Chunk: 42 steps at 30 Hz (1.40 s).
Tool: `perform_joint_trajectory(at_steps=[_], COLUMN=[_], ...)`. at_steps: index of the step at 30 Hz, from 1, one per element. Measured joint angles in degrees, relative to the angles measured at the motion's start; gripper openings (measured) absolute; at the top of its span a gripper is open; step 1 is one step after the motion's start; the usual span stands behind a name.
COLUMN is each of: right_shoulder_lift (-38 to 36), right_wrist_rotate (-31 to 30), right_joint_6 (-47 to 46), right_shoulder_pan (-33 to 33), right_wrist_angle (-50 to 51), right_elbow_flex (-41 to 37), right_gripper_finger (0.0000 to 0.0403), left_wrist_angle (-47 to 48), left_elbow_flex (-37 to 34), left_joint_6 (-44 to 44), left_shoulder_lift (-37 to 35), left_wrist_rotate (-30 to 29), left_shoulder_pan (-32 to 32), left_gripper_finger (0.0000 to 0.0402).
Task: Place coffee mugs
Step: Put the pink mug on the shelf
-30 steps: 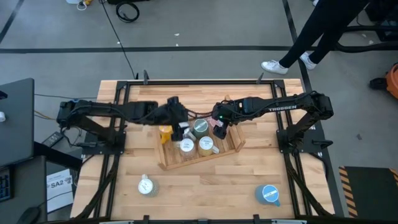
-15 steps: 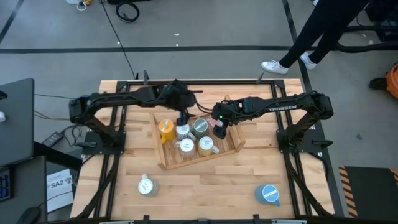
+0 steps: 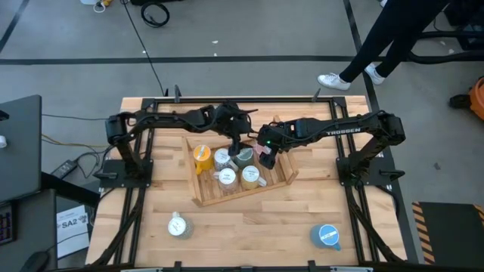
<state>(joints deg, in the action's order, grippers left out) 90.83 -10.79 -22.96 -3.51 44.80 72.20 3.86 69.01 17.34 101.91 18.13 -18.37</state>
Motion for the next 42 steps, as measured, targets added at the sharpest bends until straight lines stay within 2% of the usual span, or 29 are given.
perform_joint_trajectory(at_steps=[6, 17, 30, 34, 42], right_shoulder_lift=[0.0, 0.0, 0.0, 0.0, 0.0], right_wrist_rotate=[0.01, 0.05, -0.02, -0.06, -0.12], right_joint_6=[0.02, 0.0, 0.13, 0.15, 0.17], right_shoulder_pan=[0.0, 0.0, 0.0, 0.0, 0.0], right_wrist_angle=[-0.02, -0.07, 0.02, 0.0, 0.0], right_elbow_flex=[0.0, 0.0, -0.02, -0.02, -0.02], right_gripper_finger=[0.0374, 0.0374, 0.0374, 0.0374, 0.0374], left_wrist_angle=[-0.43, -0.92, -4.91, -4.8, -5.28], left_elbow_flex=[0.02, -0.02, -0.02, -0.02, -0.02], left_joint_6=[-0.13, -0.21, -0.13, -0.1, 0.06], left_shoulder_lift=[1.75, 2.73, 5.9, 5.9, 5.9], left_wrist_rotate=[2.25, 3.61, 0.0, -0.02, -0.38], left_shoulder_pan=[0.2, 1.11, 2.84, 2.84, 2.83], left_gripper_finger=[0.0313, 0.0275, 0.0271, 0.0249, 0.0176])
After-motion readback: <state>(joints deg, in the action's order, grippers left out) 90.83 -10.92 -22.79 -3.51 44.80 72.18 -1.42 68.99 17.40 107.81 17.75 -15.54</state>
